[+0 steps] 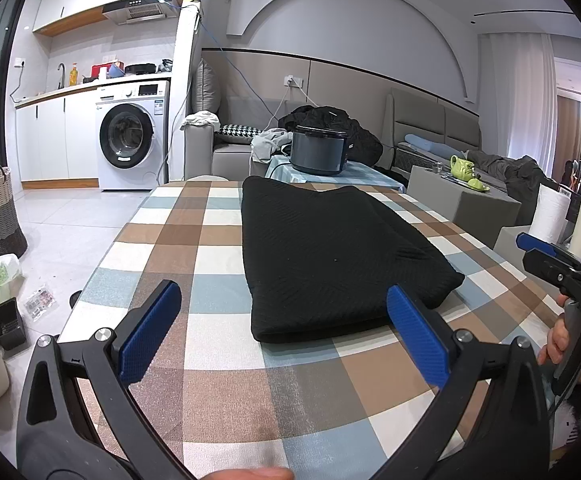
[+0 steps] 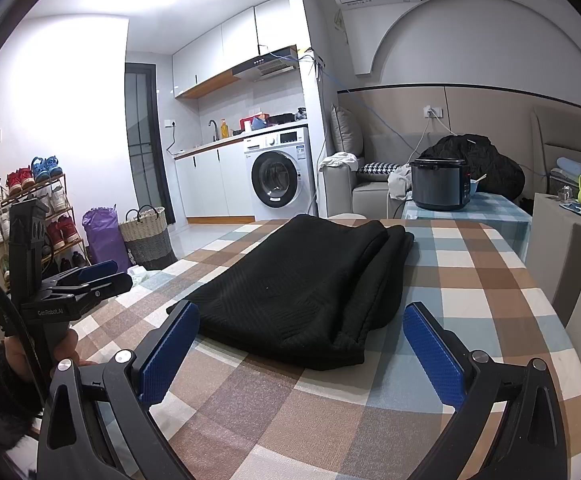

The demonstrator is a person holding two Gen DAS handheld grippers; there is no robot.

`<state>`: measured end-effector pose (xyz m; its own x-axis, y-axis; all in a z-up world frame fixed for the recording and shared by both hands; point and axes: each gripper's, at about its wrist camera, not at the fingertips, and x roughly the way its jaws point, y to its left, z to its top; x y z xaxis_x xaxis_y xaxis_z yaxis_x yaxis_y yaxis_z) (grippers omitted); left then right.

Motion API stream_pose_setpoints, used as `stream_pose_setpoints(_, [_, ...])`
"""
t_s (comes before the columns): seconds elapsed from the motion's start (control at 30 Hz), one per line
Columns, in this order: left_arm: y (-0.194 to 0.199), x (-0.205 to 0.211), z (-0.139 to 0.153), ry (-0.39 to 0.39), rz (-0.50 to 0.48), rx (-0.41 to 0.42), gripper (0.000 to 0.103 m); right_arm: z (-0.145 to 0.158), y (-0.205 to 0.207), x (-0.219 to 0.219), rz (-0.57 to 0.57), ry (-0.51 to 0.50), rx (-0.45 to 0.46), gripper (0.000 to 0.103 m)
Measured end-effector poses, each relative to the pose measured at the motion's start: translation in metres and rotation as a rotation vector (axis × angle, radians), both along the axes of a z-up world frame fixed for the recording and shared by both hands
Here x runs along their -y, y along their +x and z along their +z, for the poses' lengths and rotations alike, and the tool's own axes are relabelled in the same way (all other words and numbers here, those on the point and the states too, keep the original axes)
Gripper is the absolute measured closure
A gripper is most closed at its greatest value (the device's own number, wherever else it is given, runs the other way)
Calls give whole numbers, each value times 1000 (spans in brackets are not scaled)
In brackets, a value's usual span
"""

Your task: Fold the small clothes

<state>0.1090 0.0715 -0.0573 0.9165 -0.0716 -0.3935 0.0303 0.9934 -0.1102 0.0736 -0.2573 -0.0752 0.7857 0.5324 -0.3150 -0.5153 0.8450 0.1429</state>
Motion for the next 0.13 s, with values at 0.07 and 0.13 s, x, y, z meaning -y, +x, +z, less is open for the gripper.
stream_pose_setpoints(0.07, [0, 0, 1, 0, 0, 3, 0, 0, 0, 0, 0, 0, 1, 0])
stream_pose_setpoints(0.13, [0, 0, 1, 0, 1, 1, 0, 0, 0, 0, 0, 0, 0, 0])
